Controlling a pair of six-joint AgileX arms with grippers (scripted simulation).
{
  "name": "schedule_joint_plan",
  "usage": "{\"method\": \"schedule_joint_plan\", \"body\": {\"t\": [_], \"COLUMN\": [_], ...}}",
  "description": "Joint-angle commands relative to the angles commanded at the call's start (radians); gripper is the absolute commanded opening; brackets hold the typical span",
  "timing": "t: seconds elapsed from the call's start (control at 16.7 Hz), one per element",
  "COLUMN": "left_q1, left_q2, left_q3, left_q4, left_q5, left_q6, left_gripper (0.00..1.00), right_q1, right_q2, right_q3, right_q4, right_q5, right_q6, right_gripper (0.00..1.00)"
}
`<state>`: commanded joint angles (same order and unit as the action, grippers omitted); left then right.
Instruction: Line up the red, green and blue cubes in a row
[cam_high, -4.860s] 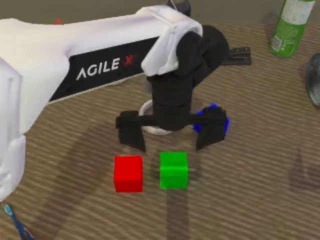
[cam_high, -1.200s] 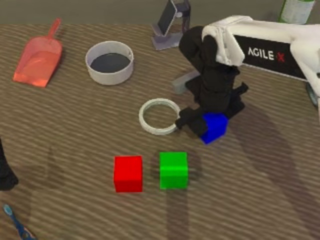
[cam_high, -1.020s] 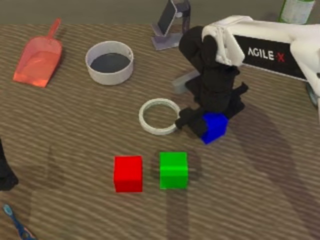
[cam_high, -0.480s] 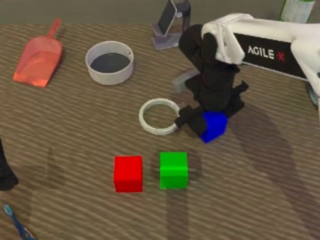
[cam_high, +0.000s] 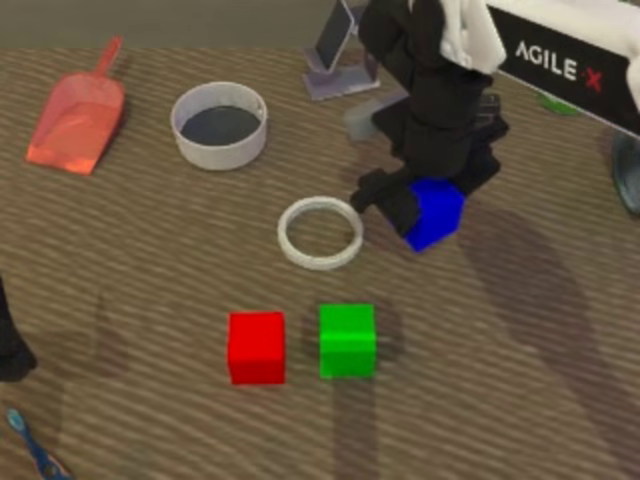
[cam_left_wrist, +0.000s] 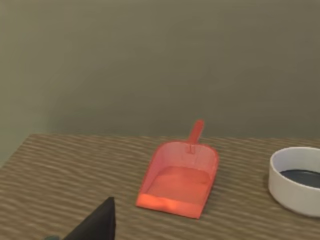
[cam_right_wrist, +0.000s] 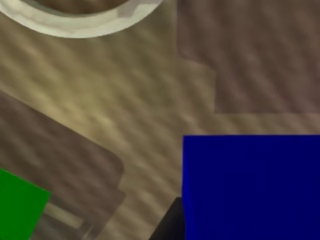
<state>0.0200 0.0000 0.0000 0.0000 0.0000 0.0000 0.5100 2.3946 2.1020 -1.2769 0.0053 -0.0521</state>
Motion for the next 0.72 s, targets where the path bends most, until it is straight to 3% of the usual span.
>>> {"method": "schedule_joint_plan", "body": {"t": [0.36, 0.72], "left_q1": [0.000, 0.000], "left_q2": [0.000, 0.000], "left_q3": [0.000, 0.000], "left_q4": [0.000, 0.000], "left_q5": [0.000, 0.000], "left_q6": [0.000, 0.000], "left_gripper": [1.00, 1.00], "right_q1": [0.004, 0.061], "right_q2": [-0.024, -0.219], "right_q3": [-0.039, -0.321], "right_q4": [0.014, 0.091], "right_q5": [0.000, -0.002], "right_q6": [0.039, 0.368], "right_gripper": [0.00, 0.00]}}
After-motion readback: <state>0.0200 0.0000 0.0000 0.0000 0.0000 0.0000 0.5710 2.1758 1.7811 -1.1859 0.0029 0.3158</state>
